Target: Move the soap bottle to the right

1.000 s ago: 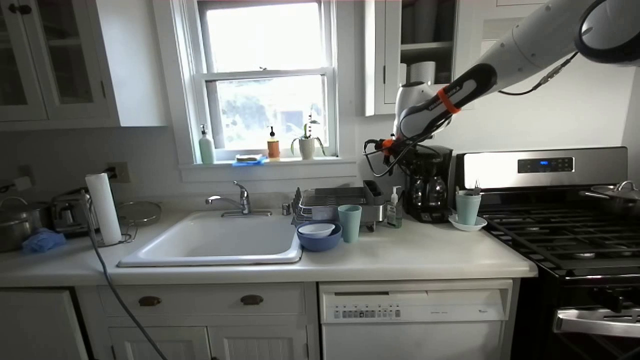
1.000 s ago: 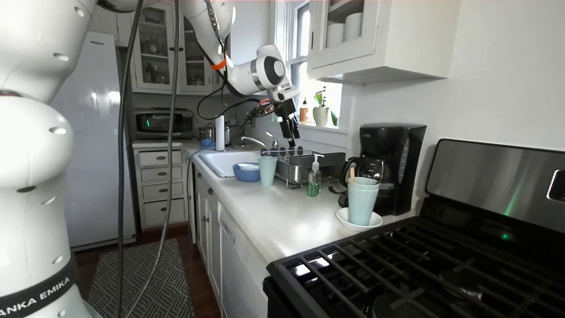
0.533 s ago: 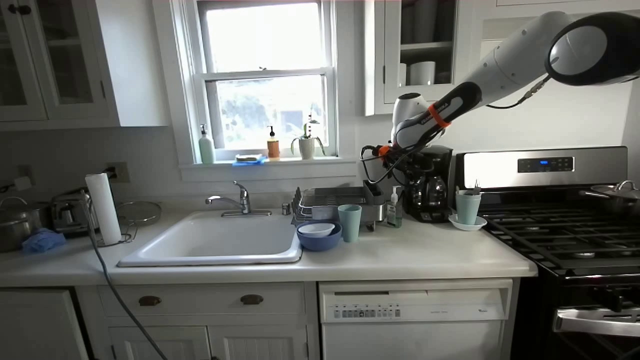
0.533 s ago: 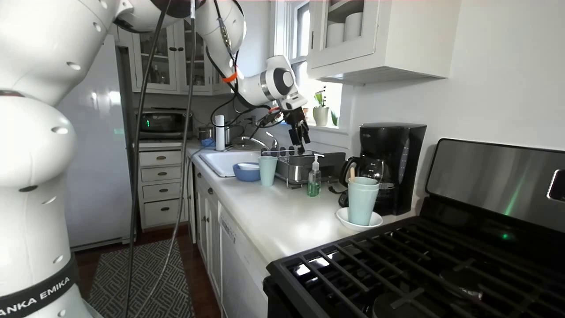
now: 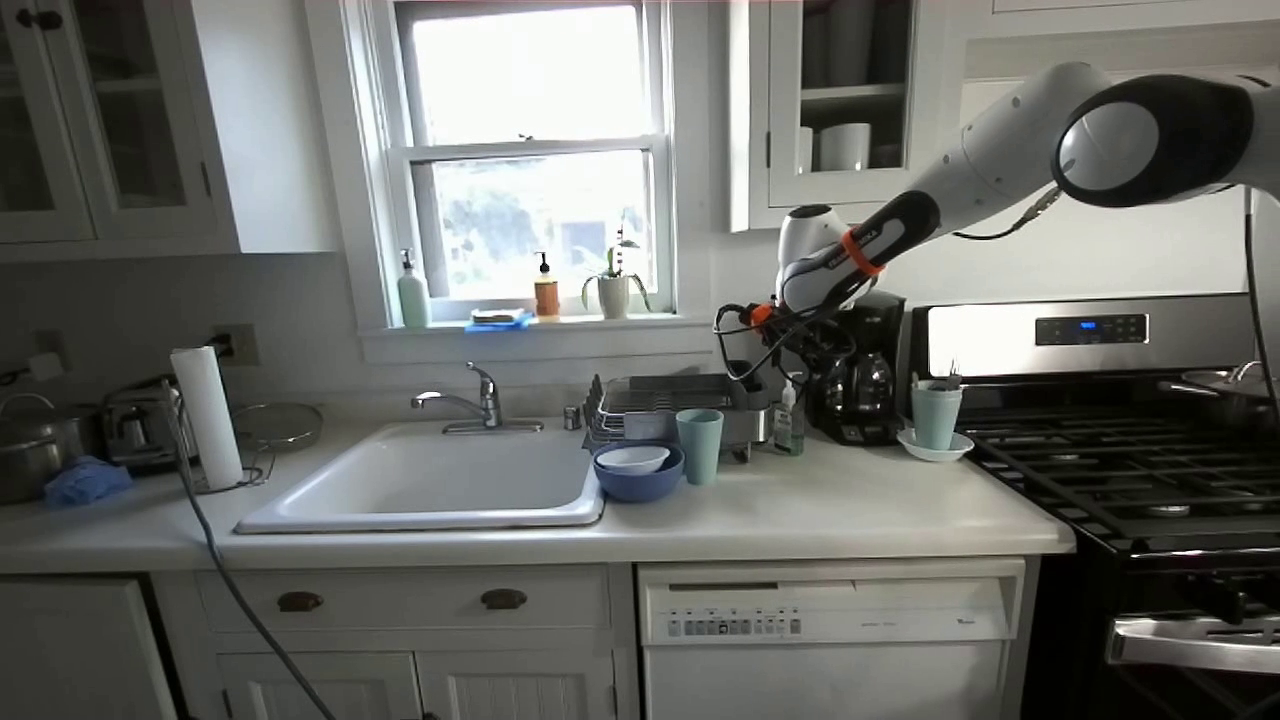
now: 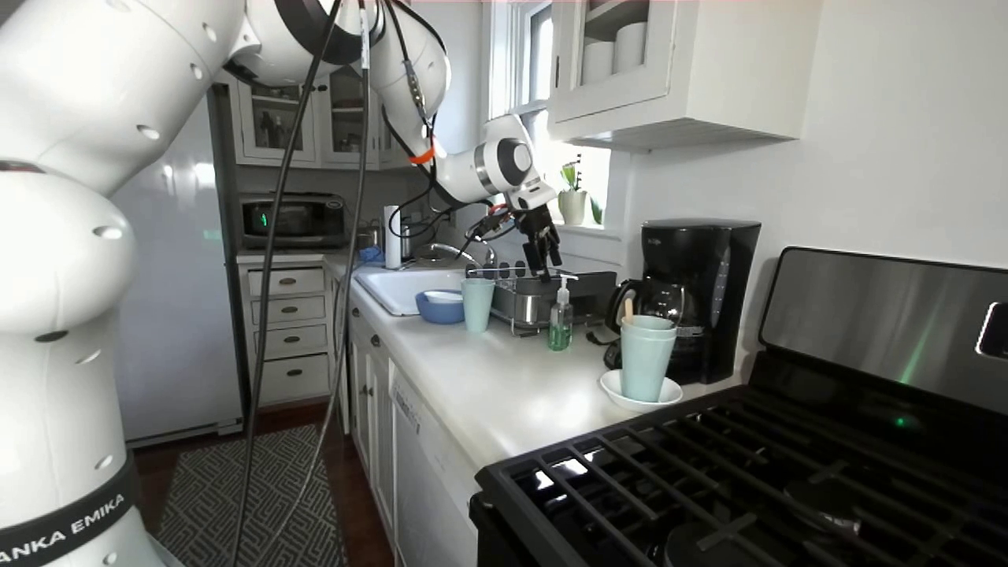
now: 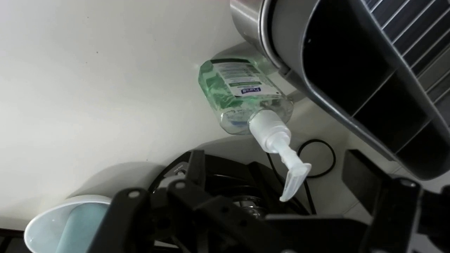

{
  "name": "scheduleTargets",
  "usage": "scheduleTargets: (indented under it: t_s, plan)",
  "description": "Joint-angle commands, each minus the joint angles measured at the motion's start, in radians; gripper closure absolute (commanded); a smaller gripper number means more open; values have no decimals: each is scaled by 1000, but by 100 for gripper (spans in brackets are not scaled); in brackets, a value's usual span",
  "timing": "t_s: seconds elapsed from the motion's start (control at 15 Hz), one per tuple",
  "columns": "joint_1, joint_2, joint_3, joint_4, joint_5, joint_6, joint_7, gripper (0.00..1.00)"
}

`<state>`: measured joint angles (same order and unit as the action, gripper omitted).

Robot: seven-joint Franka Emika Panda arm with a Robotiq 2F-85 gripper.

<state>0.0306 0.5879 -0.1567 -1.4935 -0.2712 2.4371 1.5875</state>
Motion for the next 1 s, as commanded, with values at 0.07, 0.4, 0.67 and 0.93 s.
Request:
scheduleTargets:
  t_s: [0.07,0.4,0.67,0.93]
  plan:
    - [23,71,-39,86,27,-2,31,0]
    - [30,124,-57,138,26,-21,49,0]
    - [41,158,-69,168,24,-41,60,0]
    - [44,178,-71,191,28,-74,62,9]
